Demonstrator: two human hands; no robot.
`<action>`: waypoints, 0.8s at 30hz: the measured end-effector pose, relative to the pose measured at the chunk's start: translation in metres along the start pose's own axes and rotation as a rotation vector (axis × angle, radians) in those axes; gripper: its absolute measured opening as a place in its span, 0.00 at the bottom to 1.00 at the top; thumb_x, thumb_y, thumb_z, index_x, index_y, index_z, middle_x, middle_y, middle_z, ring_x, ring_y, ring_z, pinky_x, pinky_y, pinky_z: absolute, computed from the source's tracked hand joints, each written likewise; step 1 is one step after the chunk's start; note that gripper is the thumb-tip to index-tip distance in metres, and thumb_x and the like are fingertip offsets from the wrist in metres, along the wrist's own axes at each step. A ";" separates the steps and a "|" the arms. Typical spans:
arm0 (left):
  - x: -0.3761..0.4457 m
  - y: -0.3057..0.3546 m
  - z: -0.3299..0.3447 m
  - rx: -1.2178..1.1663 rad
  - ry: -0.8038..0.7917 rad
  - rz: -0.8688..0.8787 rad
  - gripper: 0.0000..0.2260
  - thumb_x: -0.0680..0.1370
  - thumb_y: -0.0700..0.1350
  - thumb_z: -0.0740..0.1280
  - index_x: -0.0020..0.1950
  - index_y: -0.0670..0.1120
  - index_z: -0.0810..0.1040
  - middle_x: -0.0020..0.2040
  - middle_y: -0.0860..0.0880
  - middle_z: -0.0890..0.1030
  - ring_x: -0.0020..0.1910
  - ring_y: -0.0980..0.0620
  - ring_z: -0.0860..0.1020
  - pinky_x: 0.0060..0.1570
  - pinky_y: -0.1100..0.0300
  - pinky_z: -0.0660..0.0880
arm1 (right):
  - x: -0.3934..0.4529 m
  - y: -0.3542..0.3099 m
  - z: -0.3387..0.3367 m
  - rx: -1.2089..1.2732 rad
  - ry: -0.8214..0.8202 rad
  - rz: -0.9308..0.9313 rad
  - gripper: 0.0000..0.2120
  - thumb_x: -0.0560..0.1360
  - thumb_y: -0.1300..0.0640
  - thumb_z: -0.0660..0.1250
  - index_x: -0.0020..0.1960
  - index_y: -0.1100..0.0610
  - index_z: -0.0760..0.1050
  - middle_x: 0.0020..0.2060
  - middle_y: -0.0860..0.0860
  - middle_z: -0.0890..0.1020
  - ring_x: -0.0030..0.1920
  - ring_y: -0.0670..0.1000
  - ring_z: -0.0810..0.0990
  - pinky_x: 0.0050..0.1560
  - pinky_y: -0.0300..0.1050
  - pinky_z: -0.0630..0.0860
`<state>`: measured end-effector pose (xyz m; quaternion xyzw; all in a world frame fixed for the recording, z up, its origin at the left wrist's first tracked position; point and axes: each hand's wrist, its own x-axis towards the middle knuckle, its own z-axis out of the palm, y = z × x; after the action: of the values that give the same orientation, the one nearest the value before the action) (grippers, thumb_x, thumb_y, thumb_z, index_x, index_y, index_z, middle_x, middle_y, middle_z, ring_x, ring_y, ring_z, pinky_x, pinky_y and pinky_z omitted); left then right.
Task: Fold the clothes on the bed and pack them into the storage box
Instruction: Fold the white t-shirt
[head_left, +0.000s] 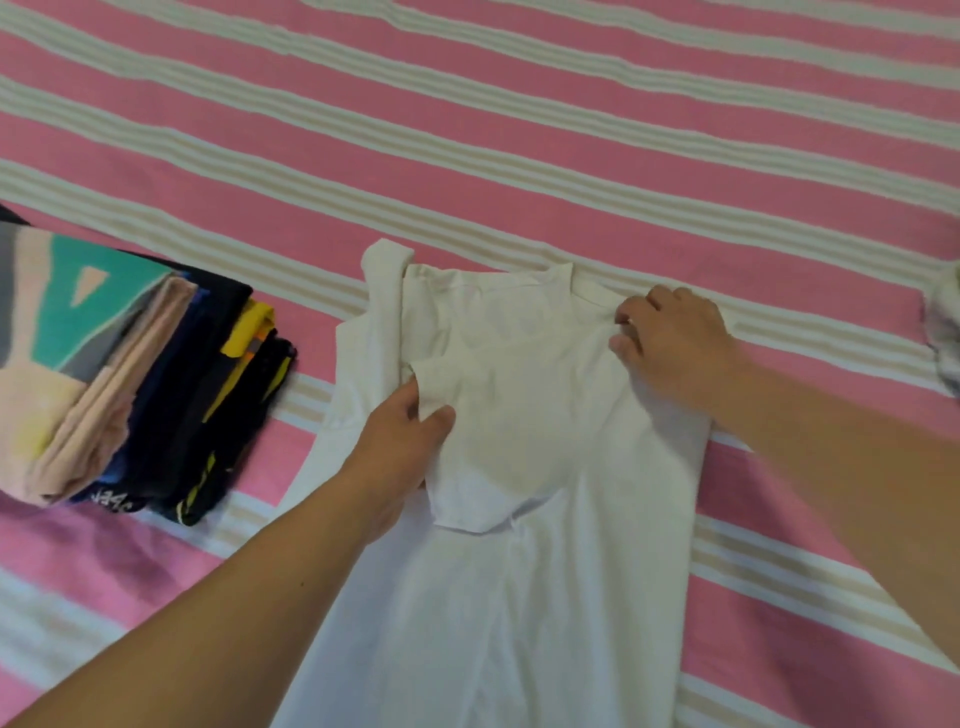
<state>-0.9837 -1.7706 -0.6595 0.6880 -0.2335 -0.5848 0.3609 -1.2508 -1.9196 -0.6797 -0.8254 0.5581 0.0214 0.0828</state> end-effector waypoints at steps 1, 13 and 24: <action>-0.002 0.001 0.001 0.011 -0.020 0.023 0.18 0.83 0.43 0.64 0.70 0.60 0.75 0.62 0.58 0.82 0.59 0.52 0.83 0.60 0.46 0.79 | 0.004 0.003 -0.007 0.037 -0.056 -0.004 0.12 0.79 0.48 0.62 0.58 0.53 0.75 0.49 0.51 0.80 0.52 0.58 0.77 0.57 0.54 0.70; 0.010 0.001 0.015 0.243 0.162 0.175 0.22 0.86 0.49 0.56 0.80 0.59 0.60 0.77 0.59 0.65 0.75 0.53 0.66 0.76 0.50 0.64 | 0.007 0.015 -0.002 -0.100 -0.036 0.008 0.10 0.80 0.53 0.61 0.56 0.58 0.75 0.52 0.59 0.78 0.56 0.63 0.74 0.56 0.57 0.70; -0.247 -0.148 -0.035 0.708 0.206 -0.270 0.09 0.77 0.58 0.70 0.48 0.54 0.75 0.40 0.57 0.80 0.45 0.52 0.80 0.48 0.54 0.76 | -0.069 -0.162 -0.003 0.235 -0.237 -0.108 0.33 0.76 0.38 0.64 0.71 0.61 0.66 0.64 0.60 0.68 0.60 0.63 0.74 0.59 0.54 0.73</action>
<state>-1.0161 -1.4856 -0.6147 0.8497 -0.2907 -0.4379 0.0426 -1.1267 -1.7978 -0.6496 -0.8305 0.4978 0.0485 0.2450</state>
